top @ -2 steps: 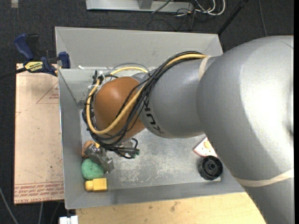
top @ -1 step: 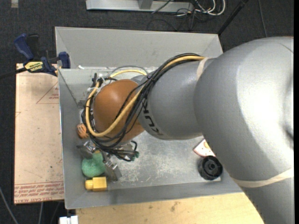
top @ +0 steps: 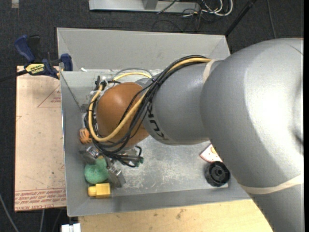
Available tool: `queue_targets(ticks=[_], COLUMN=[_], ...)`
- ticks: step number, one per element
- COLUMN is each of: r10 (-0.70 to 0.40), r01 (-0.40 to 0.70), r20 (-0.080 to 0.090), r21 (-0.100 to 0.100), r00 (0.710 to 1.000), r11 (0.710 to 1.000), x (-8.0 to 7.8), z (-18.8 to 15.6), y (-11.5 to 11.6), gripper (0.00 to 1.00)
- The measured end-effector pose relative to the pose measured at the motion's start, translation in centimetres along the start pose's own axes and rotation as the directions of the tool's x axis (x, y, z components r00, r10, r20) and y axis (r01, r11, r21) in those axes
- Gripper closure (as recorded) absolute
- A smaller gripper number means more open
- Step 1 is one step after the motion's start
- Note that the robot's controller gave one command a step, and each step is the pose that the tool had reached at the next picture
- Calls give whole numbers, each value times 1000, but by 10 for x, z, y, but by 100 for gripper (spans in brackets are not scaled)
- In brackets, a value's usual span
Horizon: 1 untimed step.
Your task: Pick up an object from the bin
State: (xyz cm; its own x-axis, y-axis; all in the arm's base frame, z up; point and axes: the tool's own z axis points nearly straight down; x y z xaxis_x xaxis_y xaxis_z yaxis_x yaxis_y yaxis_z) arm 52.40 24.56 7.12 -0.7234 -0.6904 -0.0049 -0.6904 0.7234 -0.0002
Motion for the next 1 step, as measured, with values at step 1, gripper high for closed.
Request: queue_targets(ticks=[1], r10=[-257], r01=[257], r20=[11], r21=[3], r00=[966], r11=[966], x=[-9], z=[-3], y=[3], gripper=[100])
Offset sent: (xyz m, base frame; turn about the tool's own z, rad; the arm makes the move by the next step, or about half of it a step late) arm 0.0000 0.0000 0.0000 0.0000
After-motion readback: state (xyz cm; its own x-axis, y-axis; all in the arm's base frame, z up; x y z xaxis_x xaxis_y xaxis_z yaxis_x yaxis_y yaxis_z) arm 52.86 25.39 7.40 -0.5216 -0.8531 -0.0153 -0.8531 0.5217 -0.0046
